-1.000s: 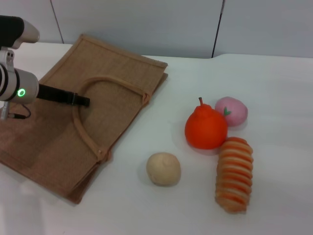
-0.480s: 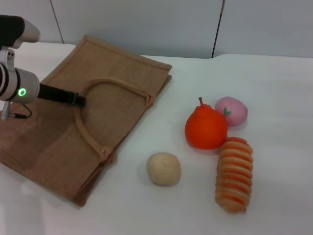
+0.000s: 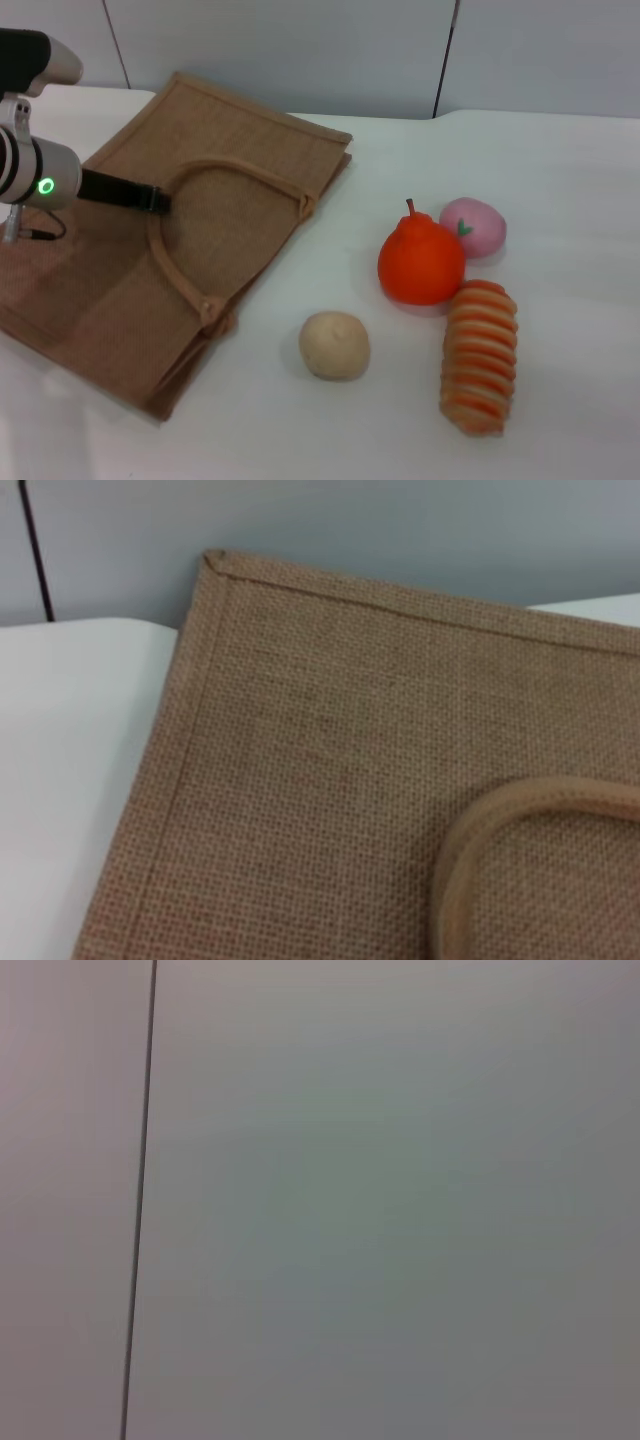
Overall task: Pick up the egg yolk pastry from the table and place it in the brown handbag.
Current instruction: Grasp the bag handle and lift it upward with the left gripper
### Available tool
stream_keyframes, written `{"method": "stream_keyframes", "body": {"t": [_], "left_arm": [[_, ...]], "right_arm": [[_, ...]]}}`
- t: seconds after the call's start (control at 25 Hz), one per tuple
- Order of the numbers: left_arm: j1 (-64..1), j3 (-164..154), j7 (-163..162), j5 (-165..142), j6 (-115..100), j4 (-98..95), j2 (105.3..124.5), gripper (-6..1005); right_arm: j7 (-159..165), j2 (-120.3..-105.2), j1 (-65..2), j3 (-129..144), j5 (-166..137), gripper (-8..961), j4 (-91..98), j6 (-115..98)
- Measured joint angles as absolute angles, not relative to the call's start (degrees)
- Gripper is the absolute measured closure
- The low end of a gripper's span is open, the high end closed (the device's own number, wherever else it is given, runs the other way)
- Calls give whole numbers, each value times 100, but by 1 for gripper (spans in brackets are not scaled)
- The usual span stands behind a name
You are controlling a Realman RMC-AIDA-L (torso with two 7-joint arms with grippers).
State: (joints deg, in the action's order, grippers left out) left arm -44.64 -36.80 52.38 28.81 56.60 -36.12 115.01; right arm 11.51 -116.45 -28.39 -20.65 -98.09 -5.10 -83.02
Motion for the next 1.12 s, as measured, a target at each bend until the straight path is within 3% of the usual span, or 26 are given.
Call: {"method": "stream_keyframes", "body": {"t": [0.68, 1.12], "left_arm": [[-4083, -3618, 6454, 4812, 5429, -3625, 11610, 874], [-3205, -3595, 8787, 8210, 6828, -3480, 11533, 877]], "right_arm": [[1151, -11644, -2846, -1899, -9864, 97, -508, -8315], [1355, -11596, -3197, -181, -9930, 98, -241, -8338]]}}
